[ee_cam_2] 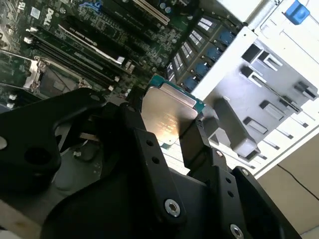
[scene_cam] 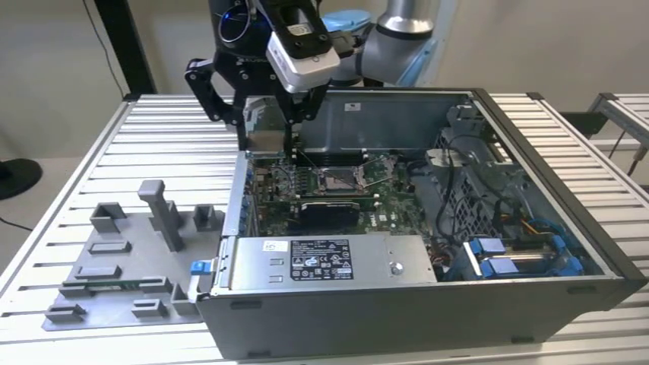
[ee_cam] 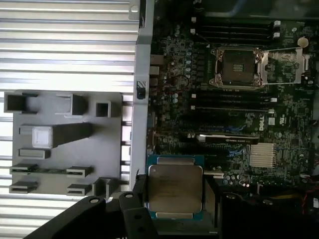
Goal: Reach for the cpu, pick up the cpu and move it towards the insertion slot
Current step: 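Pick up the cpu and move it towards the insertion slot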
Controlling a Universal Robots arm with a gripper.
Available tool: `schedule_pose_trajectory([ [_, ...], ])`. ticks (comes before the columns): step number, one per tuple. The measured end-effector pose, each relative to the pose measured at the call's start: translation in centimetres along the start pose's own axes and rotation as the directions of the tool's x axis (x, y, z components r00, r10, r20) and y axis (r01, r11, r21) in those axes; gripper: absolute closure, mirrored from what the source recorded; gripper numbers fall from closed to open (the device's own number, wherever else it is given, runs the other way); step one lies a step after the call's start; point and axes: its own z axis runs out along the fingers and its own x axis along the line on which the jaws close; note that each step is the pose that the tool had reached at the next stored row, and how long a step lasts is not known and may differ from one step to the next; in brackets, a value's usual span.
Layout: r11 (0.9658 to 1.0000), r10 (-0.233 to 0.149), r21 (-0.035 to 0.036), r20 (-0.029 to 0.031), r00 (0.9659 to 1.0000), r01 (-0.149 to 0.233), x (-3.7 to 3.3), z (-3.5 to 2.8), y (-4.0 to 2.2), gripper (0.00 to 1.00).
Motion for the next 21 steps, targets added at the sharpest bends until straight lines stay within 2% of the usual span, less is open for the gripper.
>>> schedule_pose_trajectory([
  [21,1.0000,0.000,0.0000,0.0000,1.0000,0.000,-4.60,-0.06,-0.06,1.00],
])
